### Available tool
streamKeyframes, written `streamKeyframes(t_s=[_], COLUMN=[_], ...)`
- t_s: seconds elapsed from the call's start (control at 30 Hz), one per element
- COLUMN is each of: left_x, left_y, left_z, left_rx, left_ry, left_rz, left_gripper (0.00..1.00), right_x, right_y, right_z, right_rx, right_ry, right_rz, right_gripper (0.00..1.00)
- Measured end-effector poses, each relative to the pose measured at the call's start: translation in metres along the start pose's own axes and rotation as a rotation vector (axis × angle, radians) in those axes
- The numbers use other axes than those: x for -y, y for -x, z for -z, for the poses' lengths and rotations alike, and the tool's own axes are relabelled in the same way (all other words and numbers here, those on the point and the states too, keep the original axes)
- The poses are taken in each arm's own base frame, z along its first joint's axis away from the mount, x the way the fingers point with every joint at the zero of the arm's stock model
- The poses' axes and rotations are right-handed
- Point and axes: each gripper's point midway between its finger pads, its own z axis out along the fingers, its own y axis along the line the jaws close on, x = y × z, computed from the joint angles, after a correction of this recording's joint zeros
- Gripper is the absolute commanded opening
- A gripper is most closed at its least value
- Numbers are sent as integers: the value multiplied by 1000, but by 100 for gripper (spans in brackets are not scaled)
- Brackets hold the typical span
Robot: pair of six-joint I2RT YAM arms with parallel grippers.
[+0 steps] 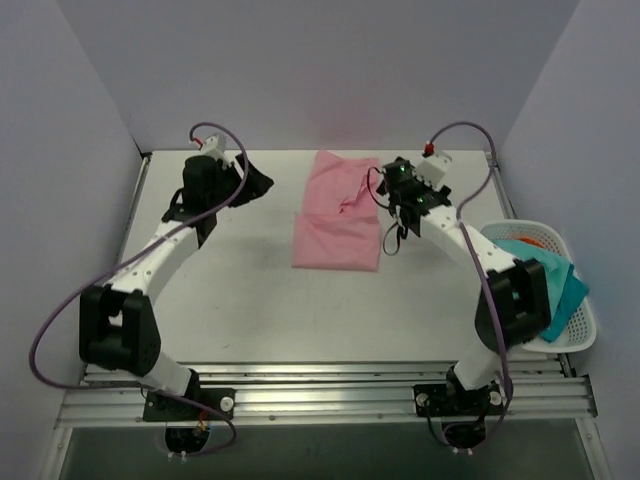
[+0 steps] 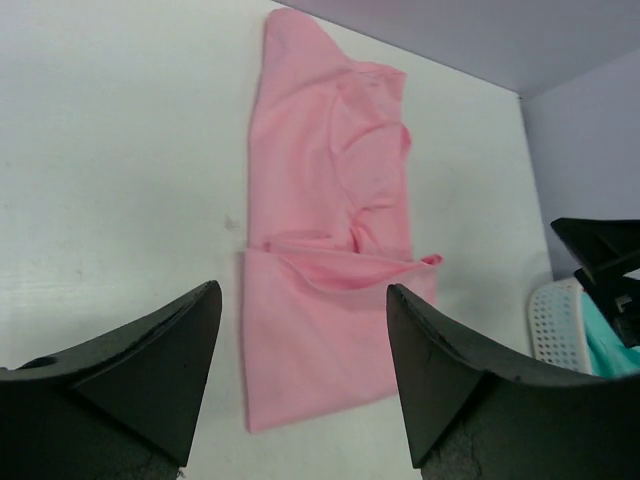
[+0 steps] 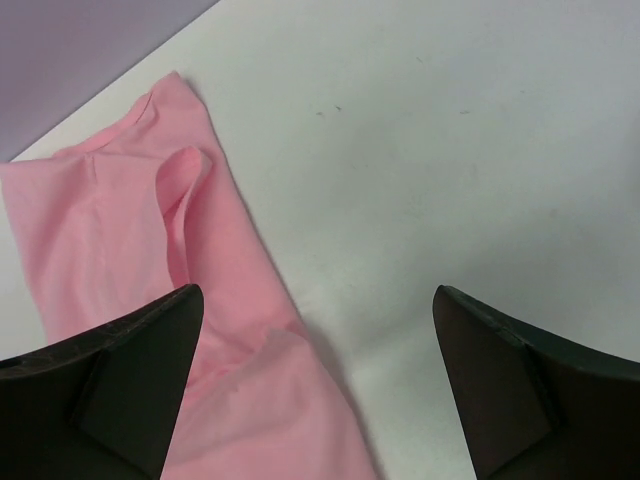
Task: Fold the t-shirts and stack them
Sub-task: Fold the tshirt
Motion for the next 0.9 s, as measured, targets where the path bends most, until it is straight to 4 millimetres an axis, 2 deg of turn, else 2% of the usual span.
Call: streamKeyframes(t_s=[0.07,0.13,0.2,0.33,0.37,0.43,0.5,0.57,0.63,0.77,0.9], left_x=[13,17,13,-7,-10,-15,-18,-15,-13,-18,-24], left_y=[-8,-32,-67,-165,-185,-210,-221,-221,-219,-227,-236], left_z=[27,43,49,55,58,63,63,58,49,36,25], left_rx=[45,41,6,-146,-178,-205,-208,-190,-167,-168,-170], left_ry=[-36,-55,-51,25,41,62,74,66,52,65,81], left_rz=[7,24,45,75,79,86,99,121,145,180,212], left_gripper=[76,76,76,76,76,76,76,75,75,75,75], right_x=[30,53,67,76,78,84,91,92,86,76,70], right_y=[-5,-20,-50,-132,-152,-181,-197,-203,-201,-196,-200], right_z=[28,51,69,94,99,106,107,108,109,109,103], right_rx=[-5,-14,-51,-186,-227,-293,-330,-347,-344,-327,-330], right_ry=[26,74,130,229,253,284,296,307,325,352,346], right_rz=[-29,-66,-79,-22,-3,7,-6,-25,-48,-83,-80], right_gripper=[94,94,95,95,95,95,95,95,95,95,94])
